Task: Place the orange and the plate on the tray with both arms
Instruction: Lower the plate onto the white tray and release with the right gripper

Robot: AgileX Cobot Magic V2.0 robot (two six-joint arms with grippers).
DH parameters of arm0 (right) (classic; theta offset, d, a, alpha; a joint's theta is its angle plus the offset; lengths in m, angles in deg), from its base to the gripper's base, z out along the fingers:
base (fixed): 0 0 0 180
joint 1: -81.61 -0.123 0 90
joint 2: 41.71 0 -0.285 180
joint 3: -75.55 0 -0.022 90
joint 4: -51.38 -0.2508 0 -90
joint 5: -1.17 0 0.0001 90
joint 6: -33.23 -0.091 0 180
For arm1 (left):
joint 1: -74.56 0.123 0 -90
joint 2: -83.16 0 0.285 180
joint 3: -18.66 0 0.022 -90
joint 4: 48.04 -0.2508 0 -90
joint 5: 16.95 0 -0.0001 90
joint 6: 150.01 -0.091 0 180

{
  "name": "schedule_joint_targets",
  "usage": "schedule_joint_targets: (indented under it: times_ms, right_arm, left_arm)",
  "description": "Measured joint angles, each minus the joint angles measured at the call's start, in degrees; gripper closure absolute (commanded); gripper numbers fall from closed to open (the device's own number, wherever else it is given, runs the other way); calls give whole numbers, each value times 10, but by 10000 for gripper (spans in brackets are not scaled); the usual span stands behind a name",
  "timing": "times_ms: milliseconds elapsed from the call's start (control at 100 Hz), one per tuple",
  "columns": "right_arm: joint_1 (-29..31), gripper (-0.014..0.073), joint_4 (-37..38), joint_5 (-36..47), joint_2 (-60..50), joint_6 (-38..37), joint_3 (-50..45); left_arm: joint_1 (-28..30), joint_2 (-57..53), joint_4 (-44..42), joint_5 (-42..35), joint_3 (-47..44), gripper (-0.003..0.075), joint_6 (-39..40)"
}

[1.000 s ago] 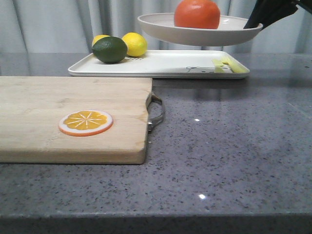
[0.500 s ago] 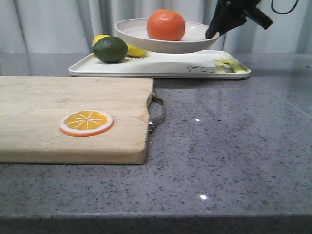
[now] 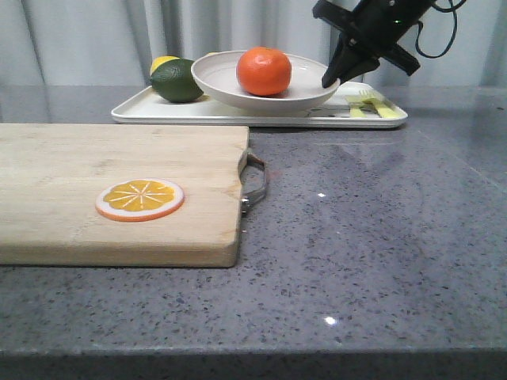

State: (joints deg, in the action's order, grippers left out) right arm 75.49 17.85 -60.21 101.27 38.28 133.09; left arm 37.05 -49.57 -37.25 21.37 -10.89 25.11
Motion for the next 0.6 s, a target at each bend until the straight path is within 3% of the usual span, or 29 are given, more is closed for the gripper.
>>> schedule_joint_targets:
  times_ms: [600]
  right_arm:
    - [0,659,32,47,19,-7,2]
  left_arm:
    - [0,0,0,0,0,230,0]
